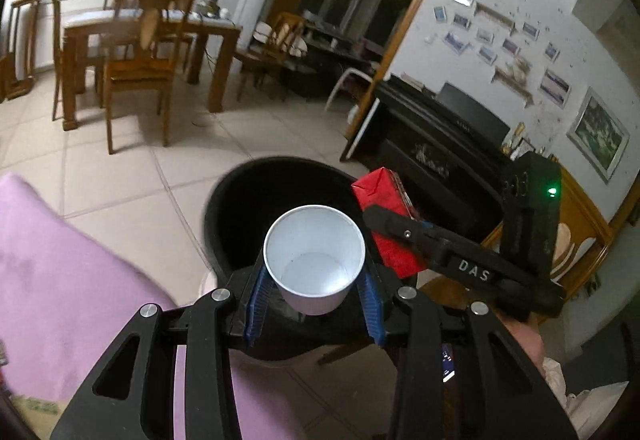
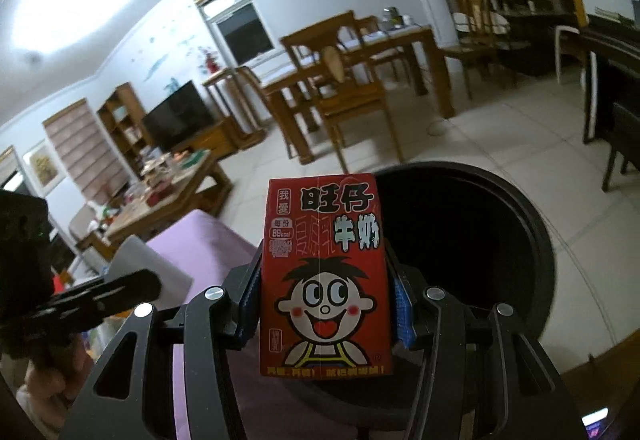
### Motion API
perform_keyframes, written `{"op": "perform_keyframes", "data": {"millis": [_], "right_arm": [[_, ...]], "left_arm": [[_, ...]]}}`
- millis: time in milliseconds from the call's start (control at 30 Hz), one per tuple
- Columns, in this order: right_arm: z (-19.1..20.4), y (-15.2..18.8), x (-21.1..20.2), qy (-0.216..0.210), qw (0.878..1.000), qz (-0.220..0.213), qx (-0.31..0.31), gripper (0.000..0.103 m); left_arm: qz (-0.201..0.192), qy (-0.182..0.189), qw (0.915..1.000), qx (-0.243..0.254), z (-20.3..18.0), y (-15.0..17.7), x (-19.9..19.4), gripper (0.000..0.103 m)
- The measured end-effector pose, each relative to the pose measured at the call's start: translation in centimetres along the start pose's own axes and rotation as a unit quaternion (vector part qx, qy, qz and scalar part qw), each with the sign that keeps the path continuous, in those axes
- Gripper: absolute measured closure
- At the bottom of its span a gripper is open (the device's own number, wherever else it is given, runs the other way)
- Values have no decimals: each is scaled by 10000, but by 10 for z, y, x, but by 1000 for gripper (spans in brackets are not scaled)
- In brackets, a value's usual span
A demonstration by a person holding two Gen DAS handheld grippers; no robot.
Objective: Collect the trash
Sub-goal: 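Carry the cup and milk box over the black bin and release both, then grasp the blue wet-wipe packet with the left tool while the right tool grasps the blue-green milk carton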
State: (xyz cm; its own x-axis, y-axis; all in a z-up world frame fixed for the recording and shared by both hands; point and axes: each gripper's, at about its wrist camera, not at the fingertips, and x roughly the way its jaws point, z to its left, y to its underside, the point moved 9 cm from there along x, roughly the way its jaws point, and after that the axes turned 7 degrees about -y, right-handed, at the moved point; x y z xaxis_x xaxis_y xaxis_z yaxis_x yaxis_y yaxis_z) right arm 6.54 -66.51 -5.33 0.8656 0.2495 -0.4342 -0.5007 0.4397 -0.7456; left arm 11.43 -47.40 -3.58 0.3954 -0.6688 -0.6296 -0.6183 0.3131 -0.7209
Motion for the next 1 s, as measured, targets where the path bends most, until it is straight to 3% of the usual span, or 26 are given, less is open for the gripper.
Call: {"op": "perform_keyframes", "data": {"millis": [400,467,500,533,600,800,1000], "right_arm": [[-34,16,24,158,9995,216,138,50],[-36,16,23,138,9995,205,186,31],[-29,13,26,141,9996,177,191,21],[-27,12,25,145,9996,145,171,20],[-22,13,22,124,9997,144,119,19],[2,19,19,-409,9982,205,395,6],[41,27,38,-835,9936,654,389,5]], "left_arm": [[472,-274,9983,190,-15,10,53,62],[508,-329,9979,218,-17,10,54,61],[529,-374,9977,218,-16,10,53,49],[519,-415,9976,208,-21,8,54,28],[334,-515,9980,162,-16,4,44,16],[38,-561,9984,7,-1,0,5,16],[-433,-969,9939,-288,43,6,-58,11]]}}
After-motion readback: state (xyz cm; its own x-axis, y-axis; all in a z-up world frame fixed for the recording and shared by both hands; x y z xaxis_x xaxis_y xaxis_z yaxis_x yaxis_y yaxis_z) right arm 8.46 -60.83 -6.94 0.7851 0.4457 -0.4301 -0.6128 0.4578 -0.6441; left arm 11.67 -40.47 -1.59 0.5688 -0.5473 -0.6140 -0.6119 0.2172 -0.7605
